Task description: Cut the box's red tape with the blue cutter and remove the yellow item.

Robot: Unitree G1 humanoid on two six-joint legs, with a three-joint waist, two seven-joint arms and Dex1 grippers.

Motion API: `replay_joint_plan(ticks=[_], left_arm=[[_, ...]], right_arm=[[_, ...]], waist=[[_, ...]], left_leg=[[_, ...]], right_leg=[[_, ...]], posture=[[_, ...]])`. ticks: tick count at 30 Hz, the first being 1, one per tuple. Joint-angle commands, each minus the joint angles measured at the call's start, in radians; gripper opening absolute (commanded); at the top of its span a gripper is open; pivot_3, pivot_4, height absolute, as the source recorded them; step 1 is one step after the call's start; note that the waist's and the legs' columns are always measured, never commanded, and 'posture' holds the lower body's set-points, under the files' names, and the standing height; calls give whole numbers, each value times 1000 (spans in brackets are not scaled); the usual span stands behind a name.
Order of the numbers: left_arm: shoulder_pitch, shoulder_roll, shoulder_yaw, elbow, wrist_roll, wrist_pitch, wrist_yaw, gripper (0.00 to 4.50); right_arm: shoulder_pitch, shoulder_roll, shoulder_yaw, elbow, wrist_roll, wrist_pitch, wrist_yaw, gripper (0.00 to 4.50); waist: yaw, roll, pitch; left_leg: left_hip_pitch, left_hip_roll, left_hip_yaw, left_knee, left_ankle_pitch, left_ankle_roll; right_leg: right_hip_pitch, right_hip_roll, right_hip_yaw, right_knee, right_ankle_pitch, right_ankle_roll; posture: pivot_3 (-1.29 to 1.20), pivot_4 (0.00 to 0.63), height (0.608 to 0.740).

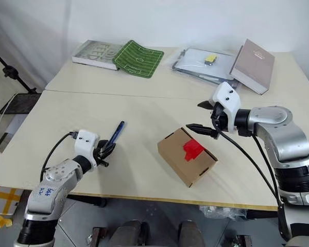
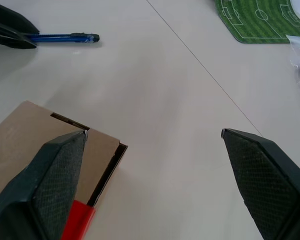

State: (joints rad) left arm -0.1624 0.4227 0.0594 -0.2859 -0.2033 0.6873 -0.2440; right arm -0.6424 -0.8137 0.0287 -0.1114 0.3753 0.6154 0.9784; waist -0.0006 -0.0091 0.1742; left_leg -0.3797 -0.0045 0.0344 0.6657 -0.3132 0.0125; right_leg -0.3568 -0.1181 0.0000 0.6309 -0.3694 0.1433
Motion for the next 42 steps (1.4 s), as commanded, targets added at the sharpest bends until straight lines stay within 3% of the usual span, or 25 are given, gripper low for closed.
replay_joint_plan(ticks=[1,2,8,19,27,31,35,42], left_arm=[[-1,11,-32,113,43,14,-9,1684],[-11,8,-35,124,41,19,-10,1684],[-1,2,-51,108,33,53,-7,430],[17,37,-29,71,25,68,-25,430],[141,233,-9,-138,-81,78,-267,430],[253,320,68,-207,-115,-39,-390,430],[331,350,115,-213,-94,-151,-431,430],[394,374,118,-182,-60,-276,-488,430]], right_arm=[[-9,-8,-33,-26,5,-3,-7,4500],[-4,-9,-35,-29,5,-2,-10,4500],[19,-19,-55,-61,16,18,-25,4500],[-3,-7,-36,-60,6,15,-26,4500],[-84,66,55,-145,21,83,-36,4500],[-153,164,203,-211,2,182,-62,4500],[-222,251,377,-256,-43,269,-88,3515],[-265,371,588,-208,-150,194,-88,1008]], waist=[[-1,0,0],[-1,0,0],[-1,1,0],[-3,1,-1],[-30,1,-1],[-38,2,0],[-34,1,0],[-30,1,0]], left_leg=[[1,1,0,-1,0,0],[1,1,0,-1,0,-1],[2,1,0,-1,0,-1],[2,1,1,-3,0,-1],[2,4,2,-9,-2,-3],[1,5,3,-14,-2,-4],[1,6,1,-17,-4,-4],[-12,0,1,-11,-6,-2]], right_leg=[[1,0,0,-1,1,0],[1,0,0,-2,1,-1],[1,0,0,-2,1,0],[1,0,0,-4,1,0],[0,1,1,-7,1,-1],[-3,-1,-1,-8,1,-3],[-6,-4,-12,-6,1,-5],[-17,-14,-41,-1,1,-5]], posture=[[0,150,740],[0,150,740],[0,150,740],[0,150,740],[0,150,740],[0,150,740],[0,150,740],[0,150,740]])
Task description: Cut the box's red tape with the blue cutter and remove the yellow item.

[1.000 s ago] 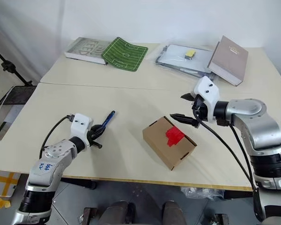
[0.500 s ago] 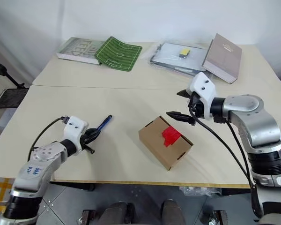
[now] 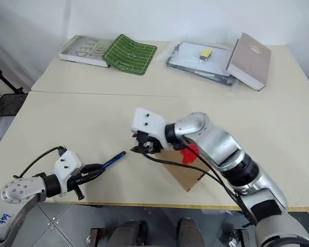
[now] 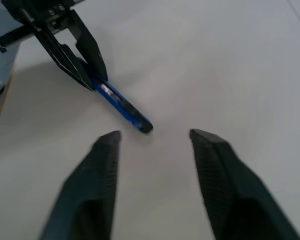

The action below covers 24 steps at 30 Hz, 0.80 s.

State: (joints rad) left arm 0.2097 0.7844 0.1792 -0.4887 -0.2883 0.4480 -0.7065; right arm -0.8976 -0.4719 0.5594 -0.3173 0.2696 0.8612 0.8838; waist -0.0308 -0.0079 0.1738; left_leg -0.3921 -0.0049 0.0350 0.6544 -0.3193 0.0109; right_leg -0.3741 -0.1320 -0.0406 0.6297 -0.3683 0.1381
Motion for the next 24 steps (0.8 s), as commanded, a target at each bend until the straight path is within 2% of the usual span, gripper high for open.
replay_joint_plan(ticks=[1,3,6,12,24], left_arm=[[23,13,-2,24,27,-41,-28,430],[27,17,-5,30,36,-61,-33,430],[30,19,-7,39,48,-93,-42,430],[51,20,-4,43,55,-119,-58,430],[50,17,1,40,56,-119,-54,430]], right_arm=[[-9,45,72,16,-59,-63,2,672],[-16,73,111,67,-102,-104,-3,37],[-33,114,159,152,-170,-172,-5,37],[-42,188,170,251,-229,-230,5,37],[-22,229,179,288,-293,-303,86,37]], waist=[[0,0,0],[0,0,0],[-2,0,0],[-6,0,0],[-6,0,0]], left_leg=[[0,0,0,0,0,0],[0,0,1,1,0,0],[1,0,1,4,0,0],[1,1,2,8,0,1],[2,1,2,9,0,1]], right_leg=[[0,-1,-5,0,0,0],[1,0,-12,0,0,0],[2,0,-18,2,0,0],[2,-1,-23,7,0,0],[2,-2,-23,10,1,-1]], posture=[[0,150,740],[0,150,740],[0,150,740],[0,150,740],[0,150,740]])
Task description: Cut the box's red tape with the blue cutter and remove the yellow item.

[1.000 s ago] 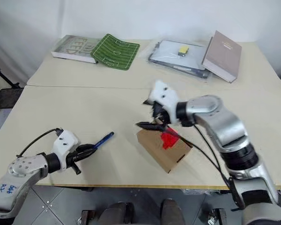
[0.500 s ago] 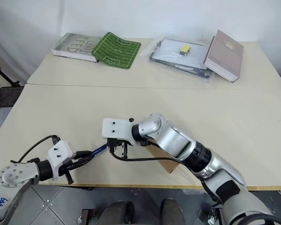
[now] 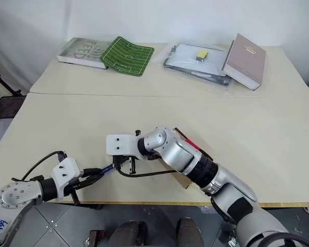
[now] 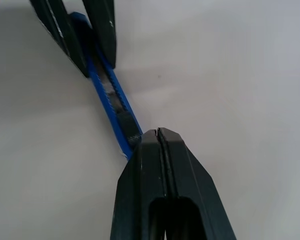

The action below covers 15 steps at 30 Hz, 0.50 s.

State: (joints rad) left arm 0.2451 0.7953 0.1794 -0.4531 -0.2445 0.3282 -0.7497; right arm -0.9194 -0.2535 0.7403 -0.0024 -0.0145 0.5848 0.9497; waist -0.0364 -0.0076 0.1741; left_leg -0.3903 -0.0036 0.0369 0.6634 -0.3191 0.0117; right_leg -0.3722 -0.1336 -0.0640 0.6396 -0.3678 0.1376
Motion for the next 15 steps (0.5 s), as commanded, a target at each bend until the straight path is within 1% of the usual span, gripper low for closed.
replay_joint_plan(ticks=[1,9,15], left_arm=[[14,6,2,4,12,1,-10,430],[10,3,2,5,11,3,-7,430],[8,2,3,-2,10,8,-5,430]], right_arm=[[2,9,0,-24,-15,-31,25,37],[19,5,18,13,-72,-74,53,37],[15,43,30,49,-108,-106,58,37]], waist=[[0,0,0],[0,0,0],[-1,0,0]], left_leg=[[0,0,0,0,0,0],[0,0,0,0,0,0],[1,0,0,0,0,0]], right_leg=[[0,0,0,0,0,0],[0,0,0,1,0,0],[0,0,0,3,0,0]], posture=[[0,150,740],[0,150,740],[0,150,740]])
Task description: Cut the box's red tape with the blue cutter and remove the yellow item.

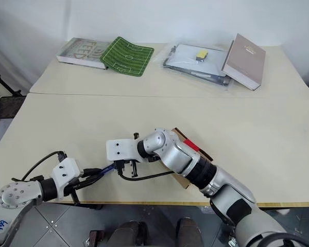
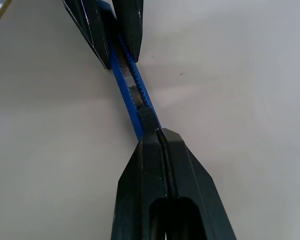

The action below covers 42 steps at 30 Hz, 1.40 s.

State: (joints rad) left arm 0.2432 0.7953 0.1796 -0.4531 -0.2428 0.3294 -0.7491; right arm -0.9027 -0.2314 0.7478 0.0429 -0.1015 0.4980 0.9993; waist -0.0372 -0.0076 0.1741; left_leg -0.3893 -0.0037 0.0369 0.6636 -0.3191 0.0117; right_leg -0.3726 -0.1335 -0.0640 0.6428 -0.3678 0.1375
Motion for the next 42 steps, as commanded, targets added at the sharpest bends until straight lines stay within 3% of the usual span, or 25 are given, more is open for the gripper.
replay_joint_plan(ticks=[1,13,19,26,42], left_arm=[[9,1,3,-2,8,8,-5,430],[-6,-4,-3,2,11,10,1,430],[28,10,26,4,5,4,-19,430],[72,17,66,-8,4,6,-35,430],[42,7,51,2,16,5,-27,430]], right_arm=[[-1,29,23,7,-24,-22,11,37],[10,88,35,-1,-50,-45,38,37],[-30,75,-20,-38,-54,-19,30,37],[-53,26,1,-98,-106,-18,49,37],[-55,40,66,26,-218,-171,82,37]], waist=[[0,0,0],[0,0,0],[-3,0,0],[-18,0,0],[-19,0,0]], left_leg=[[0,0,0,0,0,0],[0,0,0,0,0,0],[0,0,0,1,0,0],[0,0,0,0,0,0],[1,1,0,0,0,0]], right_leg=[[0,0,0,0,0,0],[0,0,0,1,0,0],[0,0,0,1,0,0],[0,0,0,2,0,0],[0,0,0,2,0,0]], posture=[[0,150,740],[0,150,740],[0,150,740],[0,150,740],[0,150,740]])
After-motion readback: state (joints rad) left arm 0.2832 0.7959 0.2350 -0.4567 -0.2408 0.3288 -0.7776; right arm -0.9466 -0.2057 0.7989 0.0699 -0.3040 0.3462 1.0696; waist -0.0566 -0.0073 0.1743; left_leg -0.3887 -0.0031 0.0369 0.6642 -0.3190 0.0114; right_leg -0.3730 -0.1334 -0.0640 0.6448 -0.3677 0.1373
